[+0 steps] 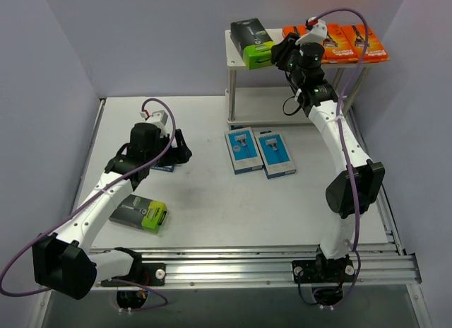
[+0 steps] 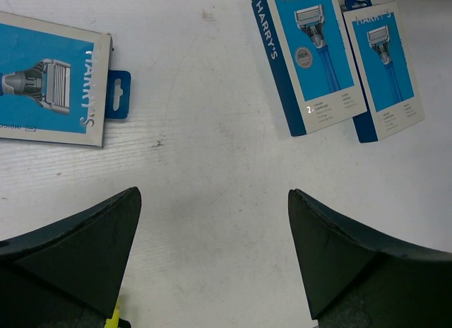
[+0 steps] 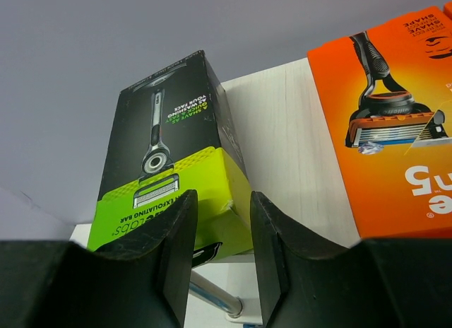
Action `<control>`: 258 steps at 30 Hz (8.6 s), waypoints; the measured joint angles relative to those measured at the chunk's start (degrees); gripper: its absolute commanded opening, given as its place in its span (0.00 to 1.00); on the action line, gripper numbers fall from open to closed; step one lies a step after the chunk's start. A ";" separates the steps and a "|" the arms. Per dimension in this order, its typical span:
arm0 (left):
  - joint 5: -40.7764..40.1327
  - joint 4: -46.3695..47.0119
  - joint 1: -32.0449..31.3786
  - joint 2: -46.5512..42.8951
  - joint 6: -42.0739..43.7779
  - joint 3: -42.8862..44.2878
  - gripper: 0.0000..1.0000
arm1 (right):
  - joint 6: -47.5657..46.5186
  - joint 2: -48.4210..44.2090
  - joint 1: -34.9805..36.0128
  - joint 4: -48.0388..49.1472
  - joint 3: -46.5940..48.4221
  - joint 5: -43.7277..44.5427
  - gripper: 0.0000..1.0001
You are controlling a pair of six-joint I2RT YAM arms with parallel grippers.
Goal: Place and organize the shaving razors onto the shelf
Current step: Place the shaving razor onto shelf
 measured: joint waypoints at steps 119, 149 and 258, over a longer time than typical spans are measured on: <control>4.61 11.13 1.09 8.61 -12.26 26.47 0.94 | 1.68 -40.72 -1.55 4.90 -45.72 -4.85 0.59; 0.26 26.12 -9.79 67.25 -21.53 92.48 0.94 | 1.90 -66.14 9.55 5.88 -75.63 -14.21 0.66; 6.40 22.71 5.29 6.19 -9.25 13.07 0.94 | -3.52 -25.83 26.08 3.85 -29.07 3.08 0.63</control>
